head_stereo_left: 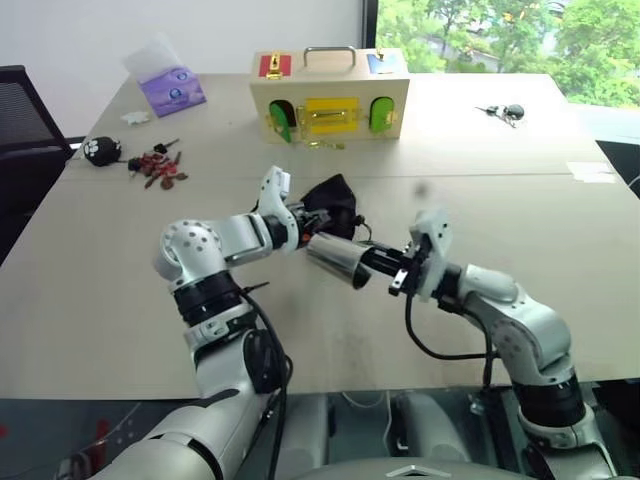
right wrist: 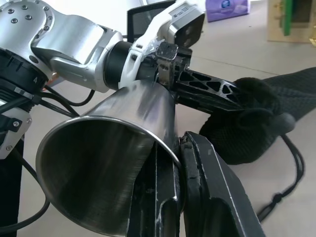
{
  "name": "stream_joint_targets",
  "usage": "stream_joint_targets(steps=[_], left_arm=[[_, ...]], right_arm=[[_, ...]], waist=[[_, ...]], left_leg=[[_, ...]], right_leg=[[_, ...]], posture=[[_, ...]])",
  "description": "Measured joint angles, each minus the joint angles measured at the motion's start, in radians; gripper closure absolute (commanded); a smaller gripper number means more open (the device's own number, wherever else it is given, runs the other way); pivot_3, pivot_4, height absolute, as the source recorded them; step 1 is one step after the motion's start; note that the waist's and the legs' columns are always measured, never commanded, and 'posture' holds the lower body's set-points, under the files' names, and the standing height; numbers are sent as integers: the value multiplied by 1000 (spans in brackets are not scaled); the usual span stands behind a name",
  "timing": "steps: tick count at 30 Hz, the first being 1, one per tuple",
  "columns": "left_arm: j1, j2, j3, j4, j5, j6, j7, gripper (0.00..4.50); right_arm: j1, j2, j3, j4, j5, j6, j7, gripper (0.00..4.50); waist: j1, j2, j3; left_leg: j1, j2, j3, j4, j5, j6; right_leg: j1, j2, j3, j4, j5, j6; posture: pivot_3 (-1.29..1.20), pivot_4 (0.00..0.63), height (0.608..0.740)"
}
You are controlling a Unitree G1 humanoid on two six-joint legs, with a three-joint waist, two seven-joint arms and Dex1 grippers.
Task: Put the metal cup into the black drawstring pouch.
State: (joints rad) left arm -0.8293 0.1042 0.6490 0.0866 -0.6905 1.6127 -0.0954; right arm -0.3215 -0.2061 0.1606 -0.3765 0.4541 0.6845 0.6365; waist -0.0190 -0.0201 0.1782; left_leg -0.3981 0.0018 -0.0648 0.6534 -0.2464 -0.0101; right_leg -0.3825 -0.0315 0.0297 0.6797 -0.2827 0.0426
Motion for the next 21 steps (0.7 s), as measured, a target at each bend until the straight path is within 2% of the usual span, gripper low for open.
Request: stream_joint_targets(steps=[5,12,21], left_arm=[[22,88,-65,10,-91,-5,55,4500],[79,170,-172,-12,-176,-10,84,4500],[128,221,-223,-93,-267,-8,107,4500]], right_arm=[[-28,58,27,179,-68,-151,-6,4486],[-54,92,35,400,-180,-268,-76,4486],[-130,101,73,508,-302,-375,-124,4486]], waist=[[2,0,0],[1,0,0],[-1,0,-1]], left_leg=[[-1,0,0,-1,0,0],[-1,0,1,-2,1,-1],[0,0,2,-1,1,-2]], right_leg=[[-1,0,0,0,0,0],[-4,0,2,1,0,0],[-4,0,4,3,0,0]], posture=[[0,150,740],[0,150,740],[0,150,740]])
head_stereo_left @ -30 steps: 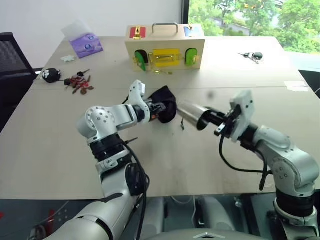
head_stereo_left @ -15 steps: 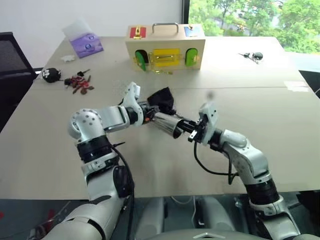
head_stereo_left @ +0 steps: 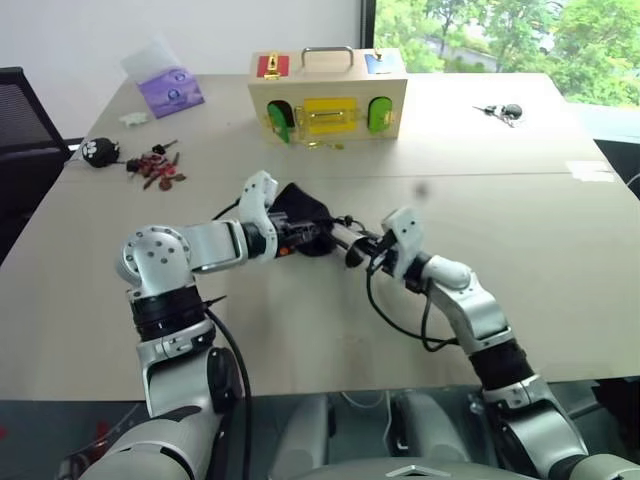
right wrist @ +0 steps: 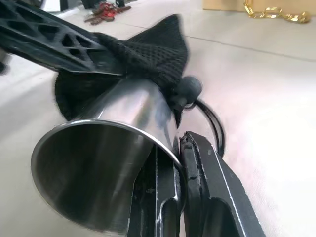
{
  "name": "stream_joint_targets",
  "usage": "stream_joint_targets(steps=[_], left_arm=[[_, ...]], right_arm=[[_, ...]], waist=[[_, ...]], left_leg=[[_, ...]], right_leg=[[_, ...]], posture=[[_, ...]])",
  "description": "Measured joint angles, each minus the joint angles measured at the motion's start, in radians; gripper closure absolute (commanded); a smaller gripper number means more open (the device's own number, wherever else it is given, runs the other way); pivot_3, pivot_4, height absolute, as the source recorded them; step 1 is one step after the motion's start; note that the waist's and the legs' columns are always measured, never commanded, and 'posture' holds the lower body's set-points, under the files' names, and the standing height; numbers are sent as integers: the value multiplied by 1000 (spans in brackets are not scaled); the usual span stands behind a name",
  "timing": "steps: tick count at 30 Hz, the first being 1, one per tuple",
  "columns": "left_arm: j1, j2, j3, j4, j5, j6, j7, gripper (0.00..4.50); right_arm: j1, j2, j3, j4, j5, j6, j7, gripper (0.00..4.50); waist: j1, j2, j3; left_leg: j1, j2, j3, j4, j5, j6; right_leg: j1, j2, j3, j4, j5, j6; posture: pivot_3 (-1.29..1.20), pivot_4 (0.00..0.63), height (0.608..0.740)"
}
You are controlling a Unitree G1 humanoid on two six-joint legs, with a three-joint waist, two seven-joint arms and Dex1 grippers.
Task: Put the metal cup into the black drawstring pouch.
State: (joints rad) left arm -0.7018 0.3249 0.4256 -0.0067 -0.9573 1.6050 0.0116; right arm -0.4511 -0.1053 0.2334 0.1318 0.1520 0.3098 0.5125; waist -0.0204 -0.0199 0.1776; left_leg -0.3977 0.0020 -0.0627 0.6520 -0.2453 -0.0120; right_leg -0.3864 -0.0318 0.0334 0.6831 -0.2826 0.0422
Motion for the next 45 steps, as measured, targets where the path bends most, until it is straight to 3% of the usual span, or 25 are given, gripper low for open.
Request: stream_joint_targets(steps=[13,15,18,23,28,32,34,37,40,41,45], left_arm=[[22,40,-125,-211,-70,8,20,4500],[21,38,-154,-259,-58,7,19,4500],[32,34,-181,-340,-33,-28,11,4500],[52,-24,-142,-378,-35,-40,1,4500],[54,-77,-77,-377,-36,-39,13,4500],[54,-98,-53,-378,-36,-30,26,4500],[54,-114,-16,-382,-35,-31,40,4500],[54,-151,24,-383,-36,-27,54,4500],[47,-170,48,-383,-39,-29,62,4500],[42,-179,46,-392,-46,-30,62,4500],[49,-196,38,-424,-56,-39,62,4500]], right_arm=[[-162,19,155,281,-275,-360,-45,4486],[-165,77,115,305,-215,-317,-26,4486],[-171,233,-19,318,-2,-115,23,4486],[-212,241,-146,356,168,39,3,4486],[-265,241,-191,414,225,27,-81,4486],[-288,233,-53,465,39,-175,-134,4486],[-334,177,104,514,-181,-387,-180,4486],[-367,141,136,575,-281,-529,-210,4486],[-349,231,39,590,-170,-462,-168,4486],[-348,237,-22,572,-52,-353,-120,4486],[-349,237,-93,522,70,-225,-73,4486]], waist=[[-22,0,0],[-27,-1,0],[-30,0,0],[-9,-1,0],[-18,-1,0],[-31,-1,0],[-37,-1,0],[-29,-2,0],[-27,-3,0],[-22,-3,1],[-17,-3,1]], left_leg=[[2,0,1,0,0,-1],[2,2,2,0,1,-2],[0,3,2,-1,1,-3],[-2,-1,2,0,1,-2],[-2,0,3,-1,1,-2],[-3,0,8,-1,1,-2],[-3,1,9,-1,1,-2],[-3,1,8,0,1,-2],[-3,3,9,0,1,-2],[-3,3,8,-1,1,-2],[-4,1,6,0,1,-2]], right_leg=[[0,0,2,3,0,0],[0,0,4,4,0,0],[-4,0,4,5,0,-1],[-4,0,3,4,0,0],[-6,1,4,7,0,-1],[-11,2,10,9,0,0],[-11,2,10,10,0,0],[-10,2,10,9,0,0],[-11,1,10,9,0,0],[-11,1,9,10,0,0],[-10,1,8,9,0,0]], posture=[[0,150,740],[0,150,740],[0,150,740],[0,150,740],[0,150,740],[0,150,740],[0,150,740],[0,150,740],[0,150,740],[0,150,740],[0,150,740]])
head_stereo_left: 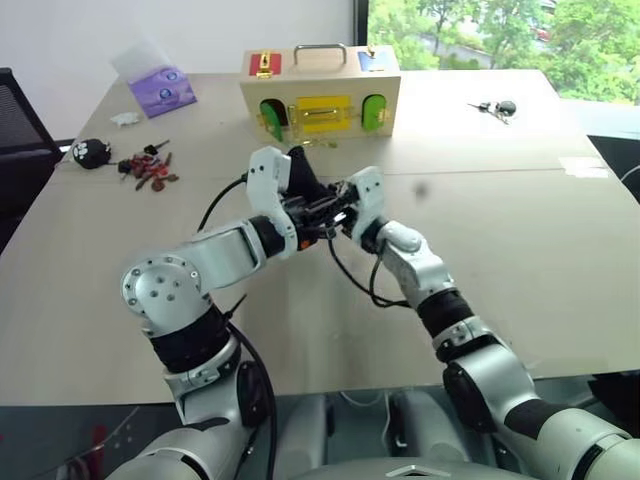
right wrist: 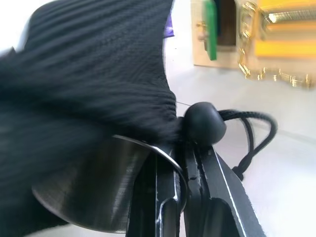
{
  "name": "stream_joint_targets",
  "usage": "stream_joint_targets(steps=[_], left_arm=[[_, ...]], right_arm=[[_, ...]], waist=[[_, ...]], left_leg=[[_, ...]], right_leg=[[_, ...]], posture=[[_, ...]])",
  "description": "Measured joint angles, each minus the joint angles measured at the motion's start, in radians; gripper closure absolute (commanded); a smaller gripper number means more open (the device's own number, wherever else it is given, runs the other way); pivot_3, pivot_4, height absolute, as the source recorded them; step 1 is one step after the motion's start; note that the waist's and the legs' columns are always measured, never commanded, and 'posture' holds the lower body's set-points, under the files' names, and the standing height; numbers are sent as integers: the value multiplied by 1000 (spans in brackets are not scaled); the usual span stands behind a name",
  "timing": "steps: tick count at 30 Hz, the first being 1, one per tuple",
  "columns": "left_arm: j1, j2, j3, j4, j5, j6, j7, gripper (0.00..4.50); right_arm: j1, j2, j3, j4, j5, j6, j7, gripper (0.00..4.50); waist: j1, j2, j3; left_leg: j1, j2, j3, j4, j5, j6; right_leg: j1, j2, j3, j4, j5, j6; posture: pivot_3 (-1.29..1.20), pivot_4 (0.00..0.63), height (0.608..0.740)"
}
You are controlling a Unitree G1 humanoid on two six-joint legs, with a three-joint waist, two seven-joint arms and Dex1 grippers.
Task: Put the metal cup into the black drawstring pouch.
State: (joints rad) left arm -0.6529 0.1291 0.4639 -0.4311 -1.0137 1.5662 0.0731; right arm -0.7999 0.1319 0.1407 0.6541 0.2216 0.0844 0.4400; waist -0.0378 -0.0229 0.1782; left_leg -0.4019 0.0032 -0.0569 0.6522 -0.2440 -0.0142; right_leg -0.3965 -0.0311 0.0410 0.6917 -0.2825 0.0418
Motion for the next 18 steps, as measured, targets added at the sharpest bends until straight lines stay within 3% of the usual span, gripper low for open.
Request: stream_joint_targets(steps=[5,7,12,18], left_arm=[[66,15,-4,-19,2,-21,-8,4500],[61,14,-5,-16,3,-30,-8,4500],[45,5,-8,-6,-2,-40,-22,4500],[46,9,-1,23,1,-73,-22,4500]], right_arm=[[-11,-60,167,30,-262,-208,-17,4486],[-2,0,93,24,-163,-113,1,4486],[-1,0,9,-43,4,90,57,4486],[21,-10,93,-75,-138,25,59,4486]], waist=[[-7,0,0],[-7,0,0],[1,0,0],[-5,0,0]], left_leg=[[1,0,2,-1,0,0],[1,2,2,-1,0,0],[0,0,0,0,0,0],[0,1,0,-1,0,0]], right_leg=[[-1,3,2,1,0,0],[-1,3,2,1,0,0],[0,1,0,0,0,0],[-1,2,0,1,0,0]], posture=[[0,150,740],[0,150,740],[0,150,740],[0,150,740]])
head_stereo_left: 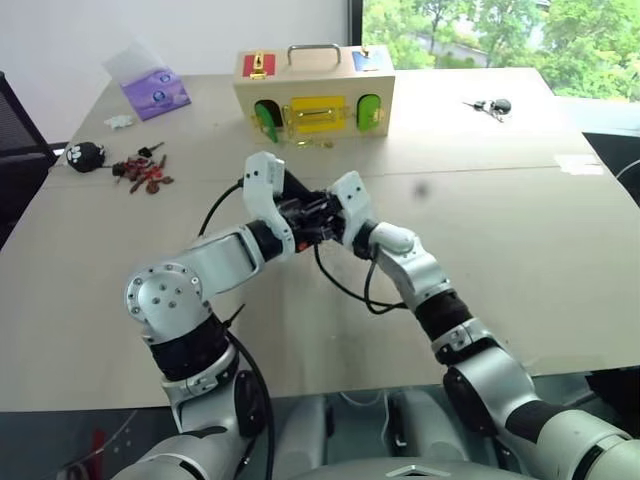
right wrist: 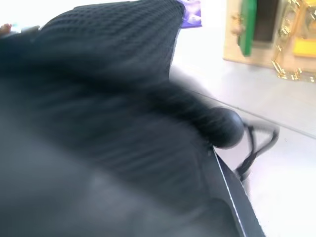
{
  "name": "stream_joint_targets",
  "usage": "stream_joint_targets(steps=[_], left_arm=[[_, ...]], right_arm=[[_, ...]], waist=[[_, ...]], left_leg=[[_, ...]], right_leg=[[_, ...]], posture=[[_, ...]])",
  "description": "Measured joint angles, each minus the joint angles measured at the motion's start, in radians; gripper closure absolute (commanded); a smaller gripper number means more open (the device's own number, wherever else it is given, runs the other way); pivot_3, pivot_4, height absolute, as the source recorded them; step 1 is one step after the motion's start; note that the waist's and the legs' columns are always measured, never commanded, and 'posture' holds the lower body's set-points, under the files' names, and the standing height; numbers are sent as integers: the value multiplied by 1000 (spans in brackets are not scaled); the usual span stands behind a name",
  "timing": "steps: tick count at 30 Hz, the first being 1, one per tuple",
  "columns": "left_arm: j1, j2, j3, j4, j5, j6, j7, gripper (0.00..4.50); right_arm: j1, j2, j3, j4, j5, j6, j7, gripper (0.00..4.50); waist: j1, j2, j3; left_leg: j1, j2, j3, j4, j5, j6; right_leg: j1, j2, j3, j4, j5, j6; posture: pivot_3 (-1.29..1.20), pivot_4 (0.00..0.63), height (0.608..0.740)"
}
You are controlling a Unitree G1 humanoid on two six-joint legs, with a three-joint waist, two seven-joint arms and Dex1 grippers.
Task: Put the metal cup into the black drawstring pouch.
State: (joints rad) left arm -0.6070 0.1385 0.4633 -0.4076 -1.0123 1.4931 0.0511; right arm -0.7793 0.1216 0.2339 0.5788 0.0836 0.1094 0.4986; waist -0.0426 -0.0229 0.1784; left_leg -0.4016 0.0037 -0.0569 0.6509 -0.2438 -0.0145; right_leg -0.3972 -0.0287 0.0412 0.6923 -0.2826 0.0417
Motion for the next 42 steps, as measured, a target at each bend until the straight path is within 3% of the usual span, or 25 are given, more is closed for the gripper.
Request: stream_joint_targets(steps=[1,2,3,10,12,13,21,26,29,33,42], left_arm=[[2,0,0,5,-1,-3,0,4500],[6,4,1,7,-2,-8,-3,4500],[10,8,2,7,-4,-14,-7,4500],[57,64,-1,8,-14,-78,-74,4500],[77,86,1,12,-13,-114,-98,4500],[93,96,1,21,-10,-149,-116,4500],[186,231,-53,69,52,-317,-282,4500],[197,291,-96,97,80,-376,-366,4500],[204,353,-106,116,87,-399,-427,4500],[231,419,-112,117,86,-417,-512,4500],[272,496,-112,117,77,-432,-601,4500]], right_arm=[[4,-1,2,-7,-8,6,1,4486],[8,-3,8,-21,-15,18,6,3797],[8,-9,15,-29,-20,28,14,3581],[11,-100,89,-144,-93,86,80,447],[19,-137,105,-210,-104,116,107,447],[20,-157,105,-250,-99,151,128,190],[38,-331,62,-629,43,419,284,190],[78,-396,36,-733,117,480,325,190],[128,-466,40,-697,63,410,309,190],[149,-457,109,-538,-59,270,237,190],[120,-229,137,-222,-112,12,136,190]], waist=[[0,0,0],[1,0,0],[1,0,0],[1,0,0],[1,0,0],[2,0,0],[5,0,0],[4,0,0],[4,0,0],[-4,1,1],[2,0,1]], left_leg=[[0,0,0,0,0,0],[0,0,0,0,0,0],[0,-1,1,0,0,0],[0,0,0,0,0,0],[0,0,0,0,0,0],[0,0,0,0,0,0],[0,-1,-1,0,0,0],[0,-1,-1,-1,-1,2],[0,-1,-1,-1,-1,2],[0,1,2,-2,-1,1],[0,0,1,-3,0,1]], right_leg=[[0,0,0,0,0,0],[0,-1,0,0,0,0],[0,-1,0,0,0,0],[0,-1,0,0,0,0],[0,-1,0,0,0,0],[0,-1,0,-1,0,0],[0,-3,-1,-2,0,0],[1,-3,-1,-3,0,0],[1,-2,-1,-4,0,0],[0,-2,1,-4,0,0],[1,-2,0,-6,0,0]], posture=[[0,150,740],[0,150,740],[0,150,740],[0,150,740],[0,150,740],[0,150,740],[0,150,740],[0,150,740],[0,150,740],[0,150,740],[0,150,740]])
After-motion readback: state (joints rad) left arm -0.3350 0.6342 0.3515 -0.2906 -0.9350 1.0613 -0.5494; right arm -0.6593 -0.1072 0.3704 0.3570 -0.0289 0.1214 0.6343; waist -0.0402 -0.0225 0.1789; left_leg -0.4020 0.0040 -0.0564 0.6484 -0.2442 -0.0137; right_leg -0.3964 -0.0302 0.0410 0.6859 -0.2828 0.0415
